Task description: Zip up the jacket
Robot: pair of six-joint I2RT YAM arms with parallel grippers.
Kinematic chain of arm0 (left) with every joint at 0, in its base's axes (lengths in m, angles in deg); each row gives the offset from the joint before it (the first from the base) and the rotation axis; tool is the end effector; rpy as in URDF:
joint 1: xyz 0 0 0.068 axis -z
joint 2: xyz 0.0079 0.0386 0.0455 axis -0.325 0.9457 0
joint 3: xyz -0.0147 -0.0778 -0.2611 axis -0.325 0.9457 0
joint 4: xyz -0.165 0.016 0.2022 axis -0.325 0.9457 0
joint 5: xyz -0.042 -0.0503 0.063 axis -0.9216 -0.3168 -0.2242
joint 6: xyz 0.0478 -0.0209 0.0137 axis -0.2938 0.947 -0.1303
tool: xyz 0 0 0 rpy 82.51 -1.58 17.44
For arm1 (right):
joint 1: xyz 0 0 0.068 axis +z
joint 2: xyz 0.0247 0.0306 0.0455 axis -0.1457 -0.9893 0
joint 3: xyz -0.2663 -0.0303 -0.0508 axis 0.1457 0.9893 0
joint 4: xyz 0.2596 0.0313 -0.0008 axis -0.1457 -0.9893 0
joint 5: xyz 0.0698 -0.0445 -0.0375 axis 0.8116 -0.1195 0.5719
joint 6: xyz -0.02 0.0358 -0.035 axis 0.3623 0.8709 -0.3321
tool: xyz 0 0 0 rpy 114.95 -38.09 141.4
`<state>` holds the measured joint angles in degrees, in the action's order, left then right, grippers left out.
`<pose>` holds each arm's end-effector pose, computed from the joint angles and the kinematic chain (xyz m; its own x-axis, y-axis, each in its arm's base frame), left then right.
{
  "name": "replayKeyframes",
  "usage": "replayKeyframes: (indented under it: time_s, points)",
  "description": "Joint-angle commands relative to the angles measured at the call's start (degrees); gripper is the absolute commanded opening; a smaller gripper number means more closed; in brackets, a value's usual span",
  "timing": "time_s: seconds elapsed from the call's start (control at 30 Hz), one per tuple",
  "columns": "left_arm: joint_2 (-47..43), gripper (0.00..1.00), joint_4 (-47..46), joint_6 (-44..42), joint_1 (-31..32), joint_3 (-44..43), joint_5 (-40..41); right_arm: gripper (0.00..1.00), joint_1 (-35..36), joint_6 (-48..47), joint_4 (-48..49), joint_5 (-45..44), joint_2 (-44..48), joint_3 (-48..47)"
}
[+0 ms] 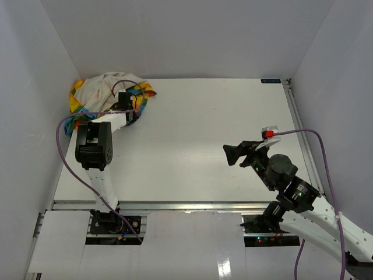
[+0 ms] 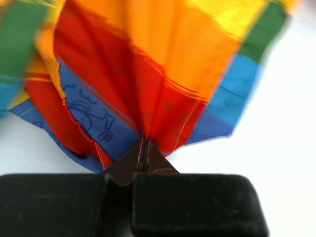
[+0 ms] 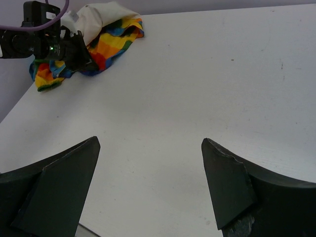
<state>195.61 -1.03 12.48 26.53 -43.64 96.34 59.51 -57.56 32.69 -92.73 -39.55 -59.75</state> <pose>0.4262 -0.0479 0.1662 -0.6596 -0.3097 -0.6849 -0.3292 0.9382 -0.1072 0.0943 0.0917 0.3215 -0.1690 0.2917 -0.9415 -0.3802 0.8620 0.3354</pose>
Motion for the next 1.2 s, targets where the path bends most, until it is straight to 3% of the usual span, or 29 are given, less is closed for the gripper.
replayKeyframes:
  time_s: [0.0,0.13,0.3,0.37,0.43,0.5,0.57,0.67,0.83,0.97,1.1,1.17]
  points:
    - [-12.7,0.0,-2.8,2.5,16.2,4.3,-9.7,0.9,0.2,0.4,2.3,-0.7,-0.3,-0.1]
    - [-16.1,0.0,-8.1,4.0,25.9,6.5,-17.3,0.9,0.2,0.6,2.3,-0.7,-2.0,-0.3]
    - [-14.5,0.0,-11.5,5.0,31.5,2.3,-25.6,0.9,0.3,0.9,2.3,-0.6,-4.0,-0.9]
    - [-13.0,0.0,-13.6,5.4,32.3,0.4,-32.8,0.91,0.2,1.0,2.4,-0.6,-4.3,-1.1]
    - [-10.7,0.08,-13.7,5.3,32.9,-3.5,-38.5,0.91,0.2,1.0,2.4,-0.9,-4.3,-1.0]
    - [-8.9,0.34,-8.9,4.0,32.7,-8.8,-41.0,0.91,0.2,0.9,2.3,-1.0,-4.3,-0.8]
    - [-8.6,0.58,0.8,0.5,32.5,-14.9,-36.9,0.91,0.2,0.9,2.5,-1.3,-4.4,-0.7]
    - [-11.2,0.71,13.3,-3.5,31.0,-20.3,-27.5,0.92,0.2,1.2,2.5,-1.6,-4.6,-0.7]
    - [-20.7,0.73,21.4,-3.0,26.6,-10.7,-14.7,0.96,0.2,5.4,2.4,-2.8,-7.0,-1.9]
    - [-31.5,0.71,19.3,1.2,22.2,2.4,-10.8,0.99,0.2,13.3,0.9,-0.6,-13.2,-4.4]
    - [-39.2,0.66,18.0,5.3,21.9,15.3,2.2,0.93,0.3,20.4,6.0,5.5,-22.1,-3.3]
    - [-42.5,0.66,16.6,7.6,22.0,19.9,2.9,0.92,0.4,22.4,9.5,5.8,-29.3,-3.1]
